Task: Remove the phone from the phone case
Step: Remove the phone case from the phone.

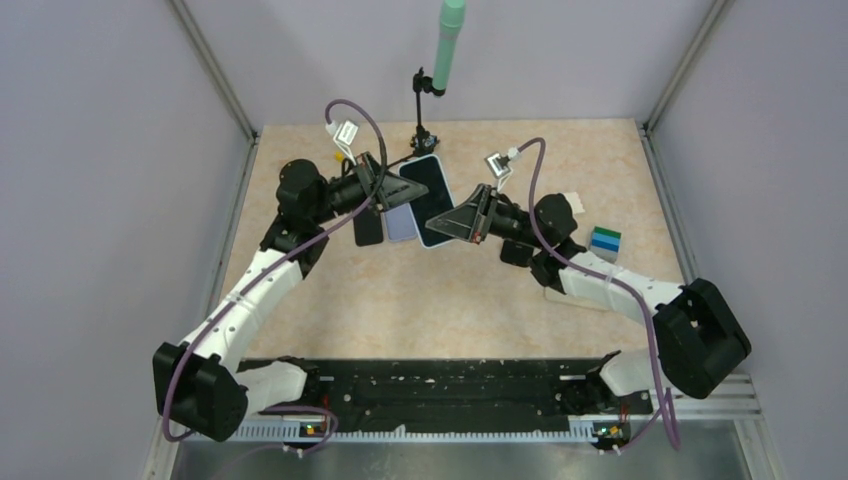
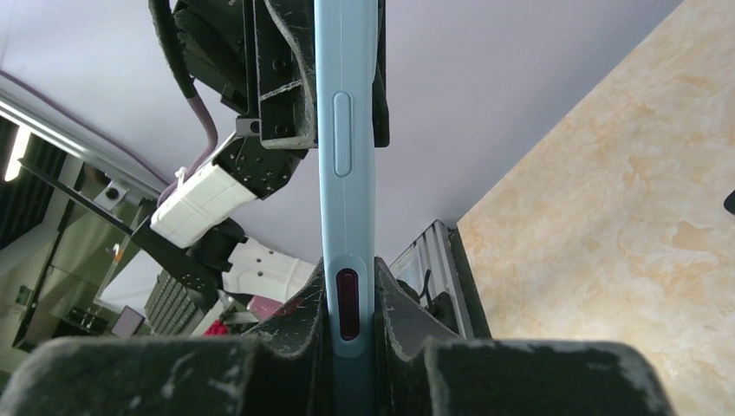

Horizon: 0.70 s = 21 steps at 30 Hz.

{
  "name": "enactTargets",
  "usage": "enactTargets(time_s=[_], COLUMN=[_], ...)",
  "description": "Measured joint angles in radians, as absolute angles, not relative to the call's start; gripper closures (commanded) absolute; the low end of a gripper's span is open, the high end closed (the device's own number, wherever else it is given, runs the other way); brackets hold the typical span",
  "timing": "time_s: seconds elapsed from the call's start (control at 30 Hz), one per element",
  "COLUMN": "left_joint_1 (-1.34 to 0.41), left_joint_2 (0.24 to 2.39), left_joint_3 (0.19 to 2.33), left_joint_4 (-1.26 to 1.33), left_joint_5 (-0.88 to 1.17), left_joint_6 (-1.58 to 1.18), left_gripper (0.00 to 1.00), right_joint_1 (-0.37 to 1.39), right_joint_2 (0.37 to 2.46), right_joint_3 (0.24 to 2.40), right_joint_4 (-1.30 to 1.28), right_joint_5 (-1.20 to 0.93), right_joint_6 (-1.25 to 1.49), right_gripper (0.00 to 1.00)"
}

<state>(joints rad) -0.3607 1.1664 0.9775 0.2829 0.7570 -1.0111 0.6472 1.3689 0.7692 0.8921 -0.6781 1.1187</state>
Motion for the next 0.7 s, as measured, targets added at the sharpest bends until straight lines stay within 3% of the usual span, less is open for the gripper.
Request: enactTargets(time_s=[0.03, 0.07, 0.1, 0.2, 0.3, 0.43, 0.7], left_joint_1=[-0.361, -0.360, -0.359, -0.358, -0.369, -0.375, -0.375], left_joint_2=[1.170, 1.171, 1.171, 1.171, 1.171, 1.166, 1.085], left_joint_3=[0.986, 0.992, 0.997, 1.011, 1.015, 1.015, 1.016], left_joint_4=[0.274, 0.268, 0.266, 0.266, 0.257, 0.245, 0.241], left_joint_5=[0.764, 0.769, 0.773, 0.780, 0.787, 0.789, 0.746], left_joint_6=[-1.004, -0.999, -0.996, -0.991, -0.969, -0.968, -0.973], left_gripper=[0.97, 1.00, 1.00, 1.00, 1.00, 1.00, 1.00], right_joint_1=[0.647, 0.647, 0.646, 0.646, 0.651, 0.653, 0.694], right_joint_2=[1.369, 1.369, 1.369, 1.369, 1.369, 1.354, 1.256], right_joint_3=[0.769, 0.771, 0.774, 0.786, 0.786, 0.770, 0.689], right_joint_4=[0.894, 0.896, 0.895, 0.901, 0.891, 0.866, 0.866], right_joint_5=[-0.678, -0.680, -0.684, -0.692, -0.710, -0.705, -0.631], right_joint_6=[1.119, 1.122, 1.128, 1.130, 1.105, 1.049, 0.963], right_gripper=[1.00, 1.00, 0.90, 0.44, 0.30, 0.31, 0.48])
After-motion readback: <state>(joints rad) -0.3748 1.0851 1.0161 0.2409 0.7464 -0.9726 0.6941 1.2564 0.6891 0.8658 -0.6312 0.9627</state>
